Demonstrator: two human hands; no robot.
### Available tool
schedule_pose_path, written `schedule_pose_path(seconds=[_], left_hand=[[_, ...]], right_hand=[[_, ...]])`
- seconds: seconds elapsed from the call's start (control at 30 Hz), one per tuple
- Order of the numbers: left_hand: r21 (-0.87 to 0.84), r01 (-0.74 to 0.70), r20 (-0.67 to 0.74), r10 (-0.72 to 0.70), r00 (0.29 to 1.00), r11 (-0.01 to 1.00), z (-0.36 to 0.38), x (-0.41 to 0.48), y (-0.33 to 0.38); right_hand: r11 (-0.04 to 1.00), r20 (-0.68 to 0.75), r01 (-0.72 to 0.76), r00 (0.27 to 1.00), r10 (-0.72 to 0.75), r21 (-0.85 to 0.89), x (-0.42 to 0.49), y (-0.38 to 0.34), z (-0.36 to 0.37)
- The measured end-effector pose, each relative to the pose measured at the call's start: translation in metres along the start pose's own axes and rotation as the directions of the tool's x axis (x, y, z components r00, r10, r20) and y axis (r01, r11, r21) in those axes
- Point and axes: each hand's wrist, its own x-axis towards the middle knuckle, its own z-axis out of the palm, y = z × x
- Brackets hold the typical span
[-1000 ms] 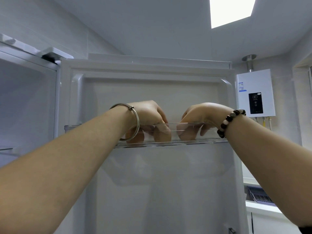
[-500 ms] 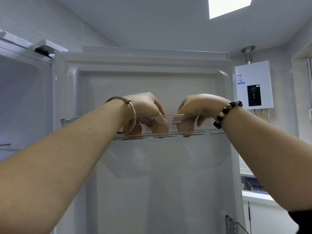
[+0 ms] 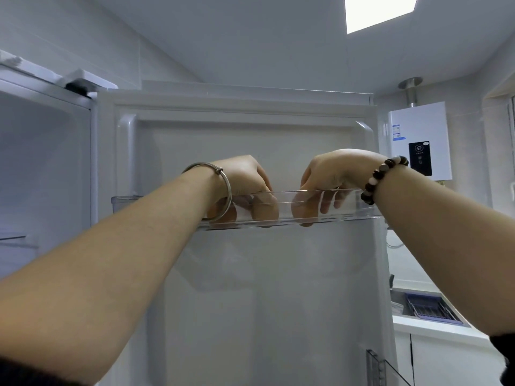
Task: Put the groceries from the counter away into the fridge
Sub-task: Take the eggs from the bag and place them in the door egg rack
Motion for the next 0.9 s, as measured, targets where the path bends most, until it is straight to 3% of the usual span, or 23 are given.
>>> schedule_pose_path(seconds=[0.4, 0.9], left_hand=[[-0.049, -0.028, 0.02, 0.029, 0.999, 0.998, -0.001, 0.005, -0.001], [-0.047, -0.031, 0.015, 0.032, 0.999, 0.998, -0.003, -0.004, 0.002]], right_hand=[[0.993, -0.035, -0.013, 0.999, 0.017, 0.121, -0.002, 0.006, 0.004], [0.993, -0.027, -0.031, 0.999, 0.034, 0.112, -0.009, 0.004, 0.005]])
